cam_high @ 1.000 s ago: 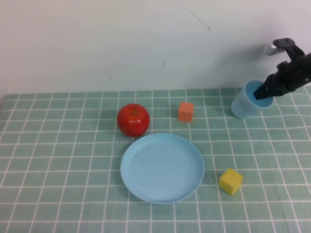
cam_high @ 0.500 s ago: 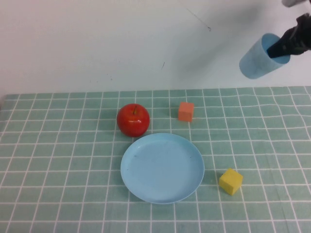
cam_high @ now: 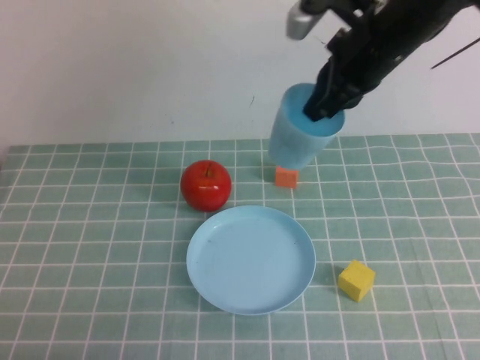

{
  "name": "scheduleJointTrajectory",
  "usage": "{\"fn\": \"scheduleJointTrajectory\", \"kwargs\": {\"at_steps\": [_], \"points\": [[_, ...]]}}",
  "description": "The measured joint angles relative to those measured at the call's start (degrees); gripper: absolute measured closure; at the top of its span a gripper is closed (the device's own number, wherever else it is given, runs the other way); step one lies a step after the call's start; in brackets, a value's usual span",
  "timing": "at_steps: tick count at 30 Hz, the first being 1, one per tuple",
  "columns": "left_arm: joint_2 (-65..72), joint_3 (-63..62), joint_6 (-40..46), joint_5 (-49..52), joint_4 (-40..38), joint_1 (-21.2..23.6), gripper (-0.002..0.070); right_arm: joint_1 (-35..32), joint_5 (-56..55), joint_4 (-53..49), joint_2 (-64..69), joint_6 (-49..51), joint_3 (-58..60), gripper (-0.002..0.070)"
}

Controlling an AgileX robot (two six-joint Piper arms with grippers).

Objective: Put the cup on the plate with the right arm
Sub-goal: Place the cup on the plate

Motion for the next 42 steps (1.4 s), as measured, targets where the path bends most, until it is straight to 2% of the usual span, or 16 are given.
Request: {"fn": "scheduleJointTrajectory", "kwargs": {"at_steps": [4,8,16,20,38,40,42], "points": [[0.0,0.0,0.0,0.0,0.0,0.0,0.0678,7.35,0.08,-5.9,1.22,2.53,0.35,0.0652],[0.0,0.0,0.0,0.0,0.0,0.0,0.0678,10.71,-0.29,-7.89,3.2,3.35,3.34,0.0652],[0.0,0.0,0.0,0.0,0.0,0.0,0.0678,10.88,-3.8,-8.7,9.0,4.53,5.66,0.0652],[0.0,0.0,0.0,0.0,0.0,0.0,0.0678,10.79,-5.03,-5.43,10.35,4.41,5.66,0.0652],[0.0,0.0,0.0,0.0,0.0,0.0,0.0678,10.79,-3.58,-4.87,14.61,4.19,5.66,0.0651],[0.0,0.0,0.0,0.0,0.0,0.0,0.0678,10.79,-3.52,-4.87,14.61,4.19,5.66,0.0634],[0.0,0.0,0.0,0.0,0.0,0.0,0.0678,10.79,-3.52,-4.87,14.61,4.19,5.66,0.058]]}}
